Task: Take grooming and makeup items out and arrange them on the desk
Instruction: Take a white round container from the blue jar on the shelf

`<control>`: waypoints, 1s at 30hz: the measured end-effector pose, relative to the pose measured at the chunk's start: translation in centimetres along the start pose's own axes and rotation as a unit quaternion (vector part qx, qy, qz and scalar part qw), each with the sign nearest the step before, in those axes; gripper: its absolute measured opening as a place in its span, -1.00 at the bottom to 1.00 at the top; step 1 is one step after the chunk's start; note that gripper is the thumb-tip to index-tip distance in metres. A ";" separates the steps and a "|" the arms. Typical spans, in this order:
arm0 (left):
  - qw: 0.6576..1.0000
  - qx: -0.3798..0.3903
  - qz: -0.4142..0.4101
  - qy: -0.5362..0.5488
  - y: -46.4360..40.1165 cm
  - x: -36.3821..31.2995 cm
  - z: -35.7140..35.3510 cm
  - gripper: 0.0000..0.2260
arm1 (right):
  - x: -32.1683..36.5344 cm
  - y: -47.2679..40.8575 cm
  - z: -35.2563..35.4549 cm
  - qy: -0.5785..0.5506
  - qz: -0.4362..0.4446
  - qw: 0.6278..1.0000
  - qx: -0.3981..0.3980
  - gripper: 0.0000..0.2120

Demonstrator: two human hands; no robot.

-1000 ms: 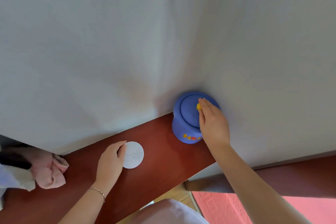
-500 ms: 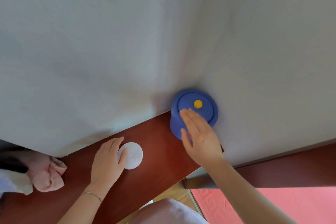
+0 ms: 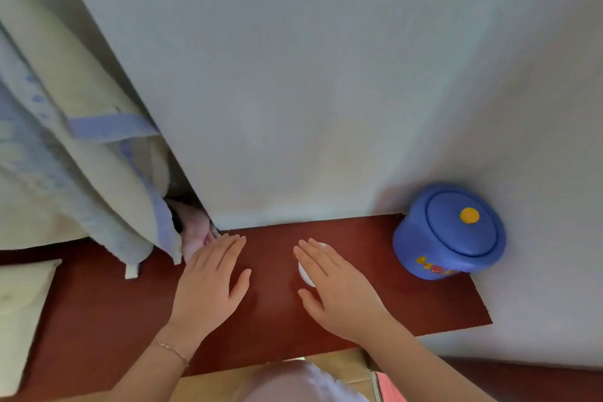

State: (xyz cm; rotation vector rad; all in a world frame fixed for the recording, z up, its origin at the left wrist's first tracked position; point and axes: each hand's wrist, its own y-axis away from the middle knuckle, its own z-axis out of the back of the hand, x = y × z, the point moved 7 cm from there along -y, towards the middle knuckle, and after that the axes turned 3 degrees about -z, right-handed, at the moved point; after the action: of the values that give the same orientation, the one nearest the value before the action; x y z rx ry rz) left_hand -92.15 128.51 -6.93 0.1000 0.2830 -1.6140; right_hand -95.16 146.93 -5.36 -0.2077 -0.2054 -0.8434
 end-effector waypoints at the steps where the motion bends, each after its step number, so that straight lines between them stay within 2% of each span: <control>1: 1.000 -0.011 0.016 0.000 0.9 0.7 0.6 -0.50 | 0.9 -0.4 -0.2 0.000 0.017 1.000 0.006 -0.45; 3: 0.998 -0.041 0.051 0.001 3.0 2.0 1.8 -0.57 | 2.5 -0.9 -0.6 0.010 0.050 0.999 0.017 -0.46; 9: 0.981 -0.078 0.176 -0.015 10.0 3.5 4.3 -0.58 | 7.1 -1.3 -1.3 0.013 0.149 0.987 0.051 -0.48; 13: 0.959 -0.089 0.267 -0.042 16.2 4.1 6.2 -0.59 | 11.0 -1.2 -2.1 -0.021 0.206 0.975 0.081 -0.49; 17: 0.937 -0.087 0.332 -0.070 22.3 4.5 8.0 -0.47 | 14.7 -1.4 -3.0 -0.077 0.259 0.958 0.099 -0.49; 20: 0.912 -0.113 0.383 -0.093 26.3 4.9 9.4 -0.57 | 17.5 -1.5 -3.4 -0.092 0.298 0.944 0.104 -0.48; 26: 0.869 -0.132 0.465 -0.107 32.0 6.8 10.5 -0.55 | 22.5 -2.4 -5.0 -0.091 0.326 0.934 0.112 -0.45; 30: 0.853 -0.140 0.491 -0.109 34.6 9.6 11.0 -0.55 | 26.8 -3.8 -6.1 -0.087 0.330 0.932 0.124 -0.44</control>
State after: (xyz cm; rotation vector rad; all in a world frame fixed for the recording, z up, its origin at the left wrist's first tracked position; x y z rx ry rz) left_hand -57.25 115.18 -2.74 -0.1493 0.2278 -0.5400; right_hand -80.04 123.70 -3.87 -0.1002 -0.3797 -0.1226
